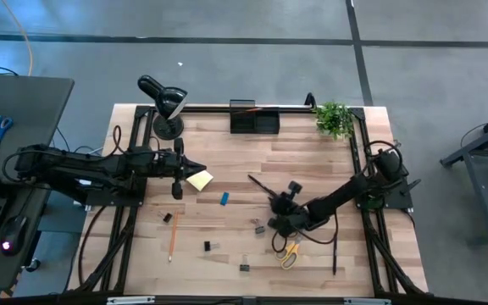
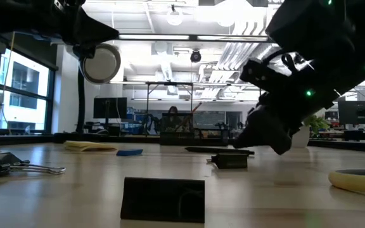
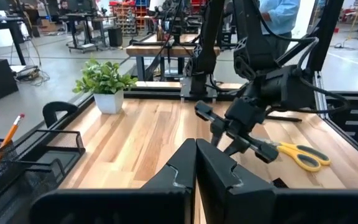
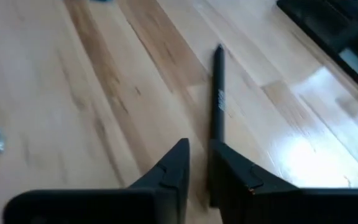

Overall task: Pick and place office supplies into organizer
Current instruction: Put the black pen into the black desk organizer

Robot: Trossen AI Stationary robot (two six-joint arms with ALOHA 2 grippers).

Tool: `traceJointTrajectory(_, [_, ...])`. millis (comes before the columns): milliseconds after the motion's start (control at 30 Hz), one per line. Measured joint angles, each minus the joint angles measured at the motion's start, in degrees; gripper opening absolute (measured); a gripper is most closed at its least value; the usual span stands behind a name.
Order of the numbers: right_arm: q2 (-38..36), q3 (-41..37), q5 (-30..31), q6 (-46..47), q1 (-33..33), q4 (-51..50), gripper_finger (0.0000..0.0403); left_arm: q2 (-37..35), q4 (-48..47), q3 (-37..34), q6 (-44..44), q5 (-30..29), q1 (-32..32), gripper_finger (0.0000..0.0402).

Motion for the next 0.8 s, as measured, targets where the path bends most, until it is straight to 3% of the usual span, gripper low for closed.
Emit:
traceJointTrajectory(233, [0.0,-2.6,1.1,7.2,-0.1,-1.3,0.0116,0.0,0.0,0.0,0.0,0.0,0.0,0.0001])
traceJointTrajectory(433, [-0.2,-4.8,0.0,7.0,-0.7,3.5,0.0121,0.0,0.0,0.0,-0.3,0.0,0.0,0.0001])
traceJointTrajectory(600, [-0.4,-4.7,-4.0,6.6,-2.8,4.3,0.0093,0.0,0.0,0.0,-0.4,0.6,0.0,0.0001])
traceJointTrajectory(800, [-0.4,-4.6,-8.0,2.8,-4.5,4.4,0.0026,0.0,0.0,0.0,-0.7,1.7,0.0,0.0001])
